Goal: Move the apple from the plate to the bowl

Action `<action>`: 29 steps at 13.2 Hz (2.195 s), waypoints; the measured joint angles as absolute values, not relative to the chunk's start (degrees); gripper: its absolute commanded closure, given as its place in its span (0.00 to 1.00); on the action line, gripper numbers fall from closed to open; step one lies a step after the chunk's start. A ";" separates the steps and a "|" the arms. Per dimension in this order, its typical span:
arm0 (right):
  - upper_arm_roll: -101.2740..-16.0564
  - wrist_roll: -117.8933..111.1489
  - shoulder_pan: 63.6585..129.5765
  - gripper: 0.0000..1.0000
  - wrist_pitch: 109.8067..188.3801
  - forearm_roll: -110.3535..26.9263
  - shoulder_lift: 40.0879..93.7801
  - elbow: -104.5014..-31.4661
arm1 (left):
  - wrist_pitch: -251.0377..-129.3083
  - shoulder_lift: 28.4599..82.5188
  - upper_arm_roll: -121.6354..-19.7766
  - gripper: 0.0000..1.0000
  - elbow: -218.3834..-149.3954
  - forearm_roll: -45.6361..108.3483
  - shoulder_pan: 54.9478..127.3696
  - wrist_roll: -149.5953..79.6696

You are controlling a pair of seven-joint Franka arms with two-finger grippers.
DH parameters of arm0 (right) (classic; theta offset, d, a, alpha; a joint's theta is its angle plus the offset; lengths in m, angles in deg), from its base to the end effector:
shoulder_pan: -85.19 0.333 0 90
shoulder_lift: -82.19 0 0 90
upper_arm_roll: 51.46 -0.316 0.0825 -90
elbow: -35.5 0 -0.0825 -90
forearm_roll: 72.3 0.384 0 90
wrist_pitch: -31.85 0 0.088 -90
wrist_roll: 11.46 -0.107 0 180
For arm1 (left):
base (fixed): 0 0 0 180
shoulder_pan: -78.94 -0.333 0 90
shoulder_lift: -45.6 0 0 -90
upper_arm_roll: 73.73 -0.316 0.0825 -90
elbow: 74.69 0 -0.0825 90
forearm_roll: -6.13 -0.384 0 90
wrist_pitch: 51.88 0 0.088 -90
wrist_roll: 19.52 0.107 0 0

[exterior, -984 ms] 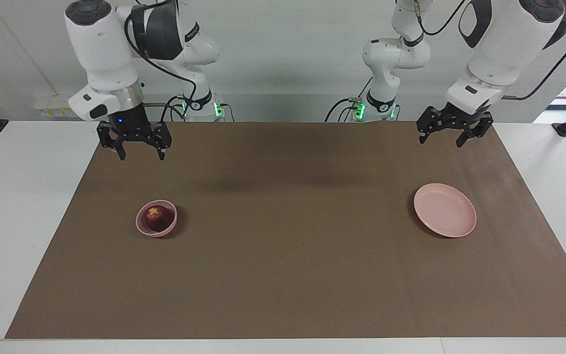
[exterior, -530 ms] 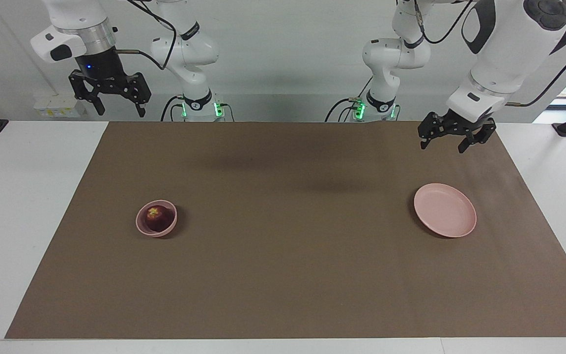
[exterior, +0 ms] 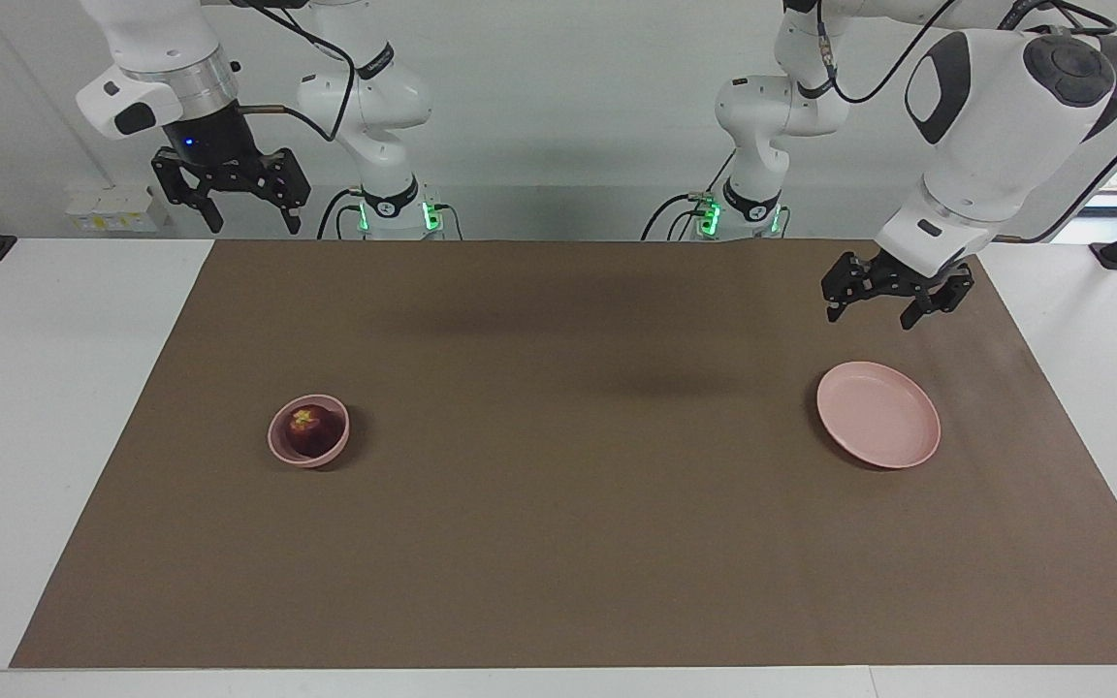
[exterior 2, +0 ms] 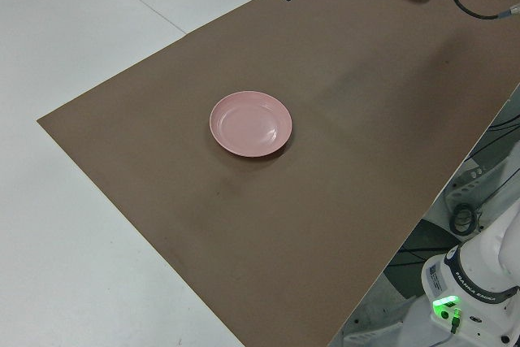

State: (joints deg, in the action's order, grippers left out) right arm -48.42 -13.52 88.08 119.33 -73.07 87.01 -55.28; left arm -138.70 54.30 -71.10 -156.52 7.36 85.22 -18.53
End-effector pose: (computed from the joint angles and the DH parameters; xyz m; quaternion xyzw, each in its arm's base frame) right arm 0.5237 -0.0042 0.6595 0.9997 -0.0196 0.0133 0.0043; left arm 0.5877 -0.0924 0.5995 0.9956 -0.0863 -0.0332 0.0119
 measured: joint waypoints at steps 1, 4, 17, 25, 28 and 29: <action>-48.39 -13.52 87.66 0.00 119.33 -73.06 87.06 -55.44 | -137.13 53.81 -71.11 0.00 -156.05 7.36 85.22 -18.53; -48.34 -13.52 87.25 0.00 119.25 -73.05 87.12 -55.73 | -135.85 51.08 -70.90 0.00 -155.77 7.36 85.23 -18.53; -48.49 -9.72 87.26 0.00 117.38 -73.04 87.69 -56.03 | -142.58 50.02 -70.95 0.00 -162.13 7.36 85.22 -18.53; -48.51 -9.70 87.27 0.00 117.38 -73.04 88.03 -55.91 | -142.61 50.02 -70.96 0.00 -162.13 7.36 85.22 -18.53; -48.43 -9.70 87.20 0.00 117.41 -73.04 88.16 -55.91 | -142.61 50.02 -70.98 0.00 -162.13 7.36 85.22 -18.53; -48.43 -9.70 87.19 0.00 117.42 -73.04 88.16 -55.91 | -142.61 50.02 -70.98 0.00 -162.13 7.36 85.22 -18.52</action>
